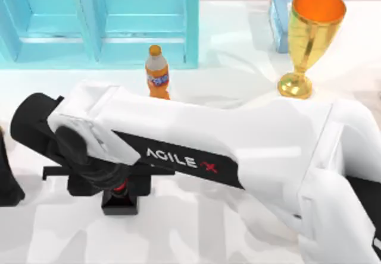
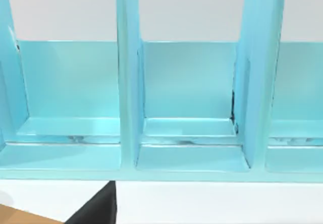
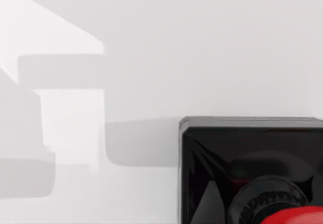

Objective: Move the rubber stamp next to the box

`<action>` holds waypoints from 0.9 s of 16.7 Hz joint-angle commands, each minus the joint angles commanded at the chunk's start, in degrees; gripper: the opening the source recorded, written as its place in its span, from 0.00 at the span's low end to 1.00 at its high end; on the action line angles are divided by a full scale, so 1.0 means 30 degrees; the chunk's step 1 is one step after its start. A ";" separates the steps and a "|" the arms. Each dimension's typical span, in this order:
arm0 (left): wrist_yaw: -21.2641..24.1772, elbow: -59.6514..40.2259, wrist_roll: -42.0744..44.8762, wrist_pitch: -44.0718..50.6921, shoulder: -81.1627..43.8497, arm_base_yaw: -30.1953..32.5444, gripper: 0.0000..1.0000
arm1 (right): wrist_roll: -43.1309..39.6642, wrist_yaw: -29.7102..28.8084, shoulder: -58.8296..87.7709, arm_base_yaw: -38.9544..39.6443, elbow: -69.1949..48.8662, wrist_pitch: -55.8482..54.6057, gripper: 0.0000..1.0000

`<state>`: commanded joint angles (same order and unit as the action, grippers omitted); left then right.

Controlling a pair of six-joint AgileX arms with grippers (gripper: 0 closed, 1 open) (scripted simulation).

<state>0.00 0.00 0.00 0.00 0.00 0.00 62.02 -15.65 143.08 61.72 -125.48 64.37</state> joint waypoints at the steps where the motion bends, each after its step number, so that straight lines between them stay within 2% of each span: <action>1: 0.0000 0.0000 0.0000 0.0000 0.0000 0.0000 1.00 | 0.0000 0.0000 0.0000 0.0000 0.0000 0.0000 0.00; 10: 0.0000 0.0000 0.0000 0.0000 0.0000 0.0000 1.00 | 0.0021 0.0001 -0.0014 0.0069 -0.0045 0.0059 0.00; 15: 0.0000 0.0000 0.0000 0.0000 0.0000 0.0000 1.00 | 0.0030 -0.0002 0.0142 0.0069 -0.2315 0.2188 0.00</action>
<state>0.00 0.00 0.00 0.00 0.00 0.00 62.11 -15.66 143.51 61.92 -132.43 70.93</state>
